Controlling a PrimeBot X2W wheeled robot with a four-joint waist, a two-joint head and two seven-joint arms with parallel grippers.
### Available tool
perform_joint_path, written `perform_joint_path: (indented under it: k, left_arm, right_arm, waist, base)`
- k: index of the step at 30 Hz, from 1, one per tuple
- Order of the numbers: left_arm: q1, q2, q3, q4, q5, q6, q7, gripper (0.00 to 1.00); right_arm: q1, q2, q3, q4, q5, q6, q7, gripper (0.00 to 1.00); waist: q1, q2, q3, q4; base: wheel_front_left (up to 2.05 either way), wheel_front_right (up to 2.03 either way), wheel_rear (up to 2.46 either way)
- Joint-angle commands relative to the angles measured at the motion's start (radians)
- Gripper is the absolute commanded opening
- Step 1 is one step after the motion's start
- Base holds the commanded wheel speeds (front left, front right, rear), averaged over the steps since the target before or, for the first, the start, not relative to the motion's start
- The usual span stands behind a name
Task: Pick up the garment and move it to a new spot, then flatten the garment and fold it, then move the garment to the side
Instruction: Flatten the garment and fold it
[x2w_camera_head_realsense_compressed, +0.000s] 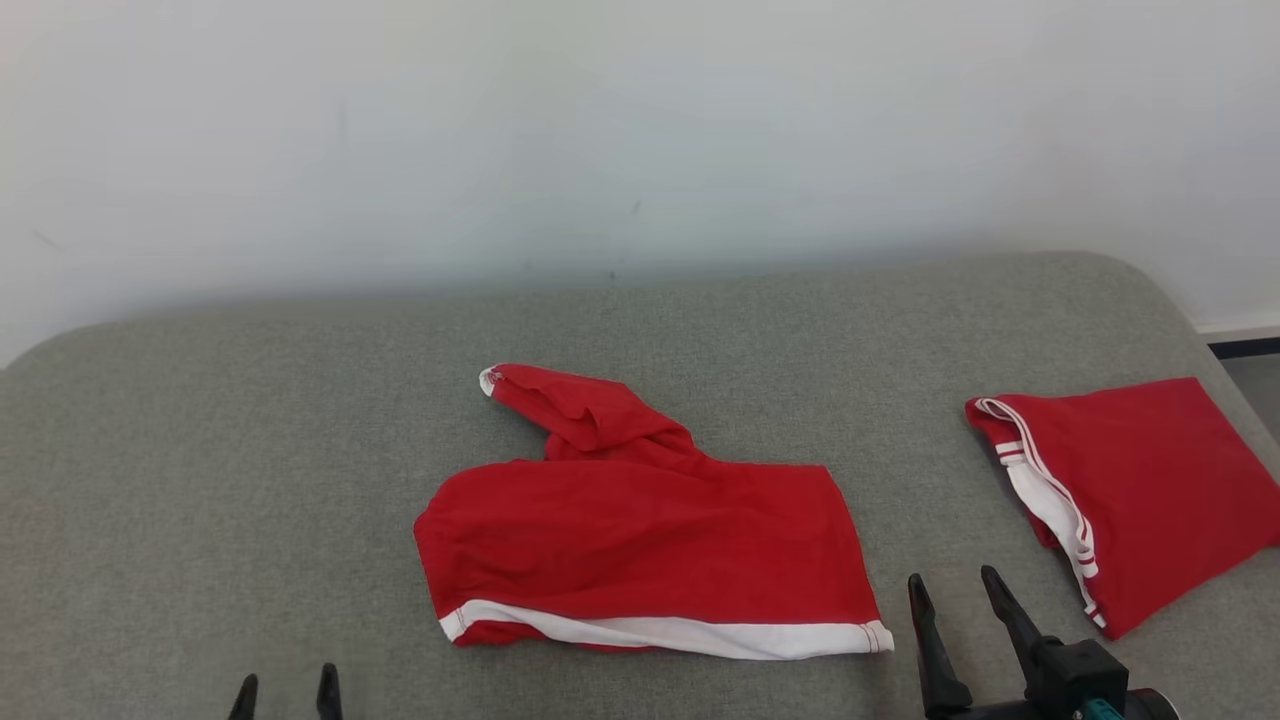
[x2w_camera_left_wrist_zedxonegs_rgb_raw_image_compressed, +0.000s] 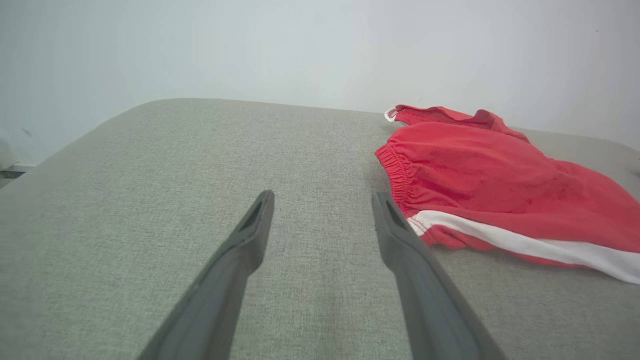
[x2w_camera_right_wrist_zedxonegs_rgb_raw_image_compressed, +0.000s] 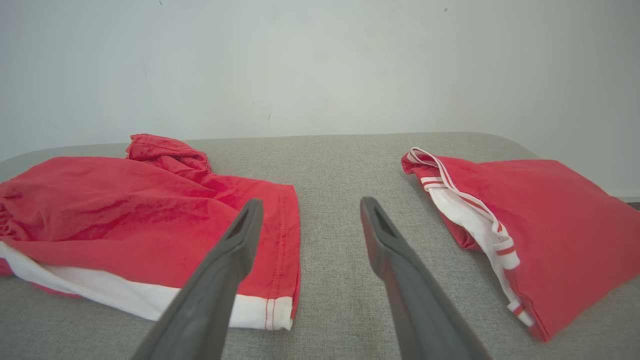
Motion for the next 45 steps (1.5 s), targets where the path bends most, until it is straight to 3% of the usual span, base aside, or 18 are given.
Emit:
perform_joint_path:
  k: [1, 9, 31, 45]
  left_arm:
    - [0.018, -0.002, 0.018, -0.002, 0.012, 0.001, -0.003, 1.0]
    - [0.0, -0.013, 0.049, 0.009, 0.024, 0.002, -0.003, 1.0]
    - [-0.075, -0.013, -0.099, 0.06, -0.063, 0.001, -0.003, 1.0]
    - [-0.109, -0.013, -0.105, 0.054, -0.058, 0.001, -0.003, 1.0]
  right_arm:
    - [0.009, 0.001, 0.008, -0.002, 0.001, -0.003, 0.0, 1.0]
    - [0.018, 0.001, 0.025, 0.01, 0.013, -0.003, 0.0, 1.0]
    - [-0.067, 0.001, 0.077, 0.199, 0.077, -0.003, 0.0, 1.0]
    - [-0.115, 0.001, 0.124, 0.243, 0.133, -0.003, 0.0, 1.0]
  waist:
    - [0.0002, 0.0001, -0.01, 0.005]
    - [0.0002, 0.0001, 0.001, 0.005]
    - [0.0002, 0.0001, 0.127, 0.024]
    - [0.0002, 0.0001, 0.17, 0.029]
  base:
    - [0.0, 0.0, 0.0]
    - [0.0, 0.0, 0.0]
    - [0.0, 0.0, 0.0]
    - [0.0, 0.0, 0.0]
